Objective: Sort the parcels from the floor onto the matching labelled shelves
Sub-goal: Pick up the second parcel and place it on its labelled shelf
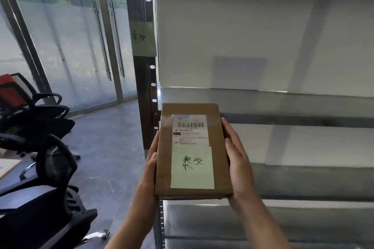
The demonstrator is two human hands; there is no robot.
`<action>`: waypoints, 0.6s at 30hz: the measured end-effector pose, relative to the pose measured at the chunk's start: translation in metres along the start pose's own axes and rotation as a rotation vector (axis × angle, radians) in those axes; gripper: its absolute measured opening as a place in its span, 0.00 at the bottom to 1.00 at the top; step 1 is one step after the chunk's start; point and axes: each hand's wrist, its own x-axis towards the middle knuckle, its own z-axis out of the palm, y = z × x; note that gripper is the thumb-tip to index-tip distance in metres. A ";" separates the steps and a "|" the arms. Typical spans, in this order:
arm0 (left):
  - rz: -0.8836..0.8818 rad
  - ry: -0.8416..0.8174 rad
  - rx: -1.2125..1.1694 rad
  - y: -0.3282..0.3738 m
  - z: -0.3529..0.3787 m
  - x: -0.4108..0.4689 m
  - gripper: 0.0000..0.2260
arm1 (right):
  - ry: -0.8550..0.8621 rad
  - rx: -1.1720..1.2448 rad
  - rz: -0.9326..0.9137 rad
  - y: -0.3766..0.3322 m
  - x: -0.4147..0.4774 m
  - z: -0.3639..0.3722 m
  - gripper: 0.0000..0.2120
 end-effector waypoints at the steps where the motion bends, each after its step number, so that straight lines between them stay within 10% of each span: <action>1: 0.003 0.002 0.000 0.004 0.006 0.004 0.23 | -0.004 0.000 0.000 -0.005 0.005 -0.003 0.18; 18: 0.065 0.014 0.072 0.062 0.078 0.077 0.20 | -0.011 0.070 -0.090 -0.101 0.078 -0.030 0.18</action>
